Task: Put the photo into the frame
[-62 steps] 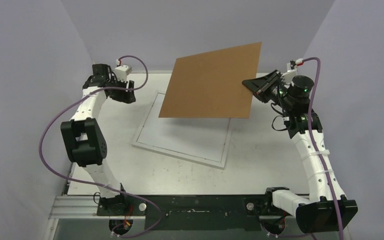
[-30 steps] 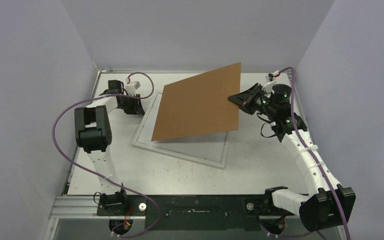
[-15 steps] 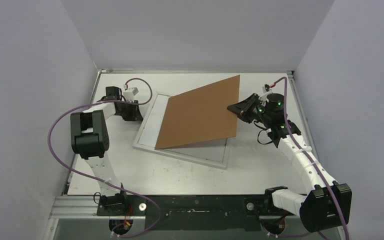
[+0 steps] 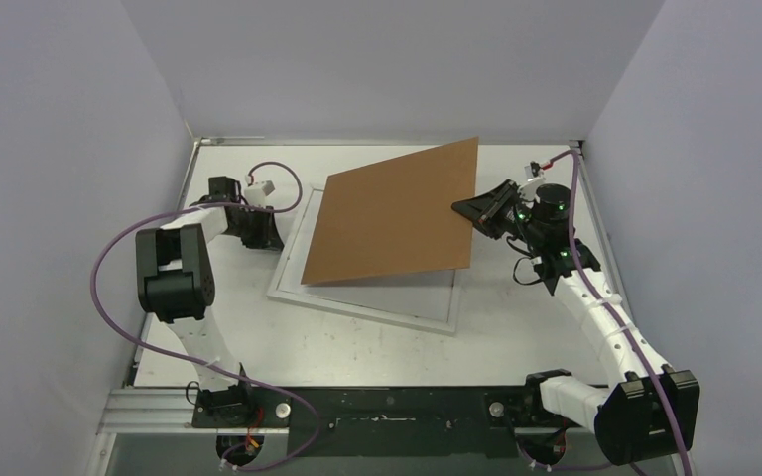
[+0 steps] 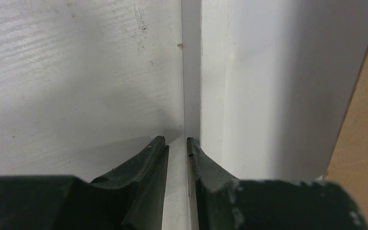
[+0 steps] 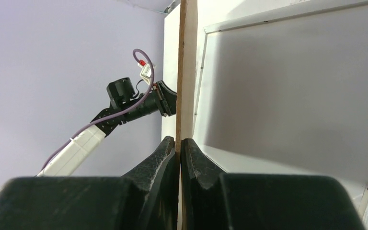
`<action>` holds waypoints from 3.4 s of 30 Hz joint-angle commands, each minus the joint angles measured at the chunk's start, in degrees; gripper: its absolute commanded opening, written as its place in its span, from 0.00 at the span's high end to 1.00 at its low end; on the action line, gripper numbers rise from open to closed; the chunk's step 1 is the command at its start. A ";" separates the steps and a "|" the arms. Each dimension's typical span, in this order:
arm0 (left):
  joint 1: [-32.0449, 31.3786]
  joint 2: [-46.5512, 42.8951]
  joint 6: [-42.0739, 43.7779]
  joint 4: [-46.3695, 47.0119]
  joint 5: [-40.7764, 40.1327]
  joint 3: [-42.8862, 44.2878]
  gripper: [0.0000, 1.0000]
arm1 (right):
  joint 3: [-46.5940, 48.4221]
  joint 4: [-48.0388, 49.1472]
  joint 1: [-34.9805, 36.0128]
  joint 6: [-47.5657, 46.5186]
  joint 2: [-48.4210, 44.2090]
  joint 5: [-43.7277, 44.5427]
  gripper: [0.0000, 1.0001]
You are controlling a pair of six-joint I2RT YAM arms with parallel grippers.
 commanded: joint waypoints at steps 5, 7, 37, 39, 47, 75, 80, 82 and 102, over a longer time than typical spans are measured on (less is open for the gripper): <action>-0.26 -3.12 0.22 -2.18 2.55 0.20 0.82 | 0.63 11.38 -0.14 3.11 -0.34 -3.03 0.95; -0.25 -3.27 0.21 -2.28 2.63 0.17 0.82 | 0.22 12.42 0.16 3.32 0.34 -2.98 0.95; -0.24 -3.44 0.70 -4.92 2.67 1.36 0.85 | -7.61 21.81 1.73 6.06 2.54 -0.62 0.95; -0.25 -3.45 0.65 -5.32 2.98 1.34 0.86 | -8.00 22.35 2.01 6.27 2.79 -0.41 0.95; -0.40 -4.02 0.55 -6.01 3.68 0.99 0.87 | -8.95 24.15 2.78 6.68 3.64 -0.07 0.95; -0.51 -3.98 1.23 -6.46 3.66 0.40 0.89 | -12.10 28.17 3.69 8.67 4.98 1.47 0.95; -0.51 -3.81 1.36 -6.41 3.70 0.47 0.89 | -12.50 29.34 4.13 9.12 5.68 1.76 0.95; -0.55 -3.80 1.37 -6.47 3.71 0.46 0.89 | -12.55 29.55 4.40 9.21 5.99 1.88 0.95; -0.46 -3.32 1.66 -6.46 3.70 0.47 0.91 | -13.34 28.26 5.69 8.17 5.82 2.25 0.95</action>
